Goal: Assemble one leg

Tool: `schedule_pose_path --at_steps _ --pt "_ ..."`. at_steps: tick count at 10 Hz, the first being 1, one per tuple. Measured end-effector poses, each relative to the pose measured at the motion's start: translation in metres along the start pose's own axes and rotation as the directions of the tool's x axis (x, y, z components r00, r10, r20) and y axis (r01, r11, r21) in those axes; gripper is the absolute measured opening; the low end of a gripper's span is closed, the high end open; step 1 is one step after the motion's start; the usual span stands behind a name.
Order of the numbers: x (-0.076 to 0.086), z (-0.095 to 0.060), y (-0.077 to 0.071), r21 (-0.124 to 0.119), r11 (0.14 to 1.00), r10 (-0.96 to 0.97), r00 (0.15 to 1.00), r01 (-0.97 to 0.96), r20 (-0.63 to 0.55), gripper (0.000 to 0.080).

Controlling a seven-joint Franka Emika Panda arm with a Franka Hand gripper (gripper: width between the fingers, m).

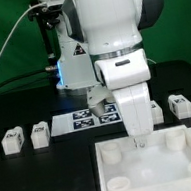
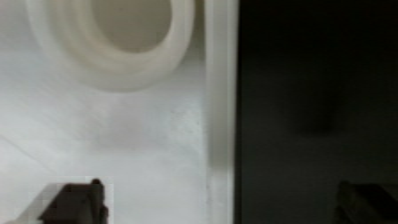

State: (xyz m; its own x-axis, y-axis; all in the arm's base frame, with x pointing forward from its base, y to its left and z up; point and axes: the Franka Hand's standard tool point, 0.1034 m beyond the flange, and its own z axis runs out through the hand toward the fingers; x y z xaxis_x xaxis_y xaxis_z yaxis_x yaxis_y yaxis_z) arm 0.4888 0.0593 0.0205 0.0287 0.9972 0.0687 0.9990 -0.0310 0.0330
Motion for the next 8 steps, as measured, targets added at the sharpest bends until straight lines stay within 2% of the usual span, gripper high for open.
schedule_pose_path --at_steps 2,4,6,7,8 --pt "0.0 -0.001 0.0 -0.002 1.0 0.015 1.0 -0.015 0.0 0.0649" --pt "0.01 -0.016 -0.006 -0.02 0.995 0.096 0.995 -0.096 0.001 0.0649" --pt "0.039 -0.031 -0.025 -0.029 0.96 0.279 0.96 -0.279 -0.002 0.0649" --pt "0.047 -0.027 -0.04 -0.026 0.943 0.331 0.944 -0.331 -0.006 0.0649" --pt "0.056 -0.023 -0.051 -0.016 0.883 0.469 0.883 -0.47 -0.009 0.0649"
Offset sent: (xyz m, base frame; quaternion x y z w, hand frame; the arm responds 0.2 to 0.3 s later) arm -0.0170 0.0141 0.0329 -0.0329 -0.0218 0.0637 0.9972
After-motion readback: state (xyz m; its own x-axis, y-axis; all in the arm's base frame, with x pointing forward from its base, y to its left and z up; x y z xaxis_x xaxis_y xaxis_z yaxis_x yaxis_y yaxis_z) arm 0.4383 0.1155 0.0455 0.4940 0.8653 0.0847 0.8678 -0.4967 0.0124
